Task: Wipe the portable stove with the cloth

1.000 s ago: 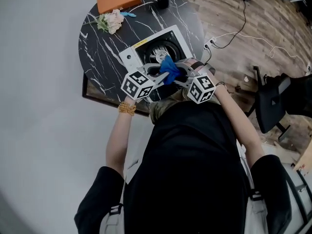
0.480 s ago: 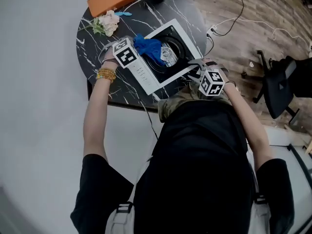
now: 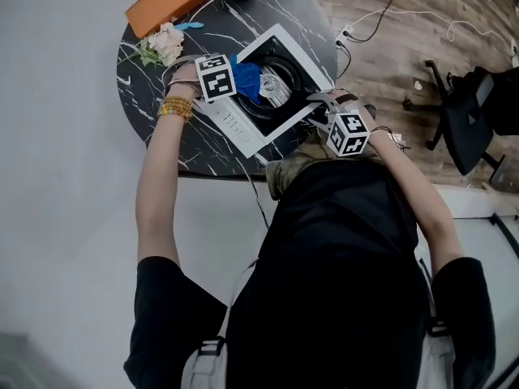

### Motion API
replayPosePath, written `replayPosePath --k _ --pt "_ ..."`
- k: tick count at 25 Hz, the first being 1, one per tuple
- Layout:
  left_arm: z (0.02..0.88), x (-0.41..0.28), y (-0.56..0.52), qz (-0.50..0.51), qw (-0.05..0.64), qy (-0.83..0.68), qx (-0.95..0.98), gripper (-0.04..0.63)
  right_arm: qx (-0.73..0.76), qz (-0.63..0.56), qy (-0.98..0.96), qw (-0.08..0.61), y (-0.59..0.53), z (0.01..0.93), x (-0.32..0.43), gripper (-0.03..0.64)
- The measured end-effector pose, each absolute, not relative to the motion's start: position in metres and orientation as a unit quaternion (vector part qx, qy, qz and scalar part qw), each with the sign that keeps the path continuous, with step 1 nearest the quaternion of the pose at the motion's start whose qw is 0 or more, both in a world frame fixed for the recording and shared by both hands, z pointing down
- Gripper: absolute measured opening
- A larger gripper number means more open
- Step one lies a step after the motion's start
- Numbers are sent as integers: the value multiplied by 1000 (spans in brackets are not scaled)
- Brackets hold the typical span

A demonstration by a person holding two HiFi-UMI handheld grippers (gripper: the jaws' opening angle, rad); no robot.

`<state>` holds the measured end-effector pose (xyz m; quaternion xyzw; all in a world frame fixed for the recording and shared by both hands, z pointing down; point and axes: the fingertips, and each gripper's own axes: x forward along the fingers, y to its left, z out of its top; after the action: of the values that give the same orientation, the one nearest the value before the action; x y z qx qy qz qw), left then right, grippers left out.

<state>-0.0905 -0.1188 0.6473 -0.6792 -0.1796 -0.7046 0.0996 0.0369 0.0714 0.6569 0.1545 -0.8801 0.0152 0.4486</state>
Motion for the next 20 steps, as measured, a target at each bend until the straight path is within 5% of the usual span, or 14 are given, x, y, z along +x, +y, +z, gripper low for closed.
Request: replayPosePath --k 11,16,20 --pt "648 -51 -117 -661 27 -119 -740 48 163 28 -886 434 71 658 33 181" --pt "651 -38 -119 -676 46 -136 -722 48 159 32 -889 429 71 659 31 181" --pt "656 -21 -129 -631 -40 -80 -770 48 155 41 -892 422 72 657 31 181"
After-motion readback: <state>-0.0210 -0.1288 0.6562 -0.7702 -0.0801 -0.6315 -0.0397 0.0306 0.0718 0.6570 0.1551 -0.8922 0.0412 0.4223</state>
